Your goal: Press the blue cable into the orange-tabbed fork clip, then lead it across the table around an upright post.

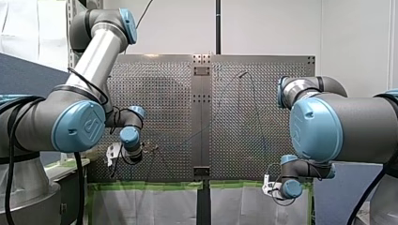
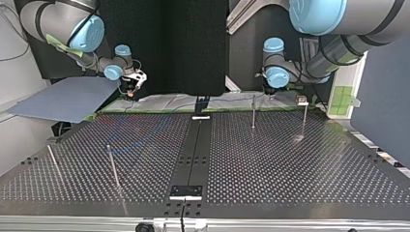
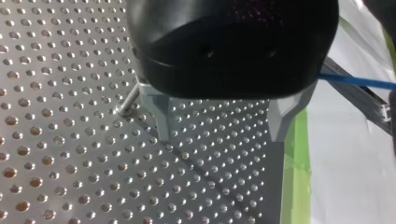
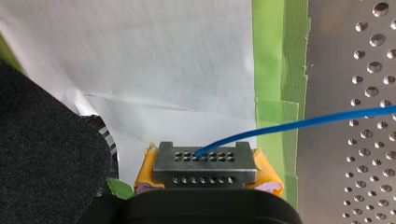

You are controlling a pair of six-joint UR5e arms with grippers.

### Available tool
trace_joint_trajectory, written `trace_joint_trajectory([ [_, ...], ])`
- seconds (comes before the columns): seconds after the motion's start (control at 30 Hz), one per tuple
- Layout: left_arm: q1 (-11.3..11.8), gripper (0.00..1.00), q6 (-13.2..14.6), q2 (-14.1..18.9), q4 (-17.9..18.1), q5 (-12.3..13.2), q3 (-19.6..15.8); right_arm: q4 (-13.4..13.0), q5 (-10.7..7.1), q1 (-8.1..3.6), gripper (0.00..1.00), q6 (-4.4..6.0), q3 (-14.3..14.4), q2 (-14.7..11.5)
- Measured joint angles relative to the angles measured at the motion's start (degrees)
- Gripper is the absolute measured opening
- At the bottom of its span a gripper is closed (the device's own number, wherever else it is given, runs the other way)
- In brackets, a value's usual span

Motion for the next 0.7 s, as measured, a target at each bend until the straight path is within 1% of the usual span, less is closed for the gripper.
trace_joint_trajectory([
  [0.2,0.3,0.99,0.0,1.5,0.1,-0.3,-0.1,0.0,0.0,0.04,0.0,-0.01,0.0,0.0],
  [0.37,0.2,0.99,-0.9,4.2,-0.2,0.1,-1.7,0.0,0.0,0.07,0.0,0.0,0.0,0.0],
  [0.5,-0.1,0.99,-1.4,6.0,-1.2,1.8,-3.0,0.0,0.0,0.09,0.0,0.0,0.0,0.0],
  [0.7,-0.5,0.99,-1.8,6.5,-2.8,4.9,-5.0,0.0,0.0,0.12,0.0,0.01,0.0,0.0],
])
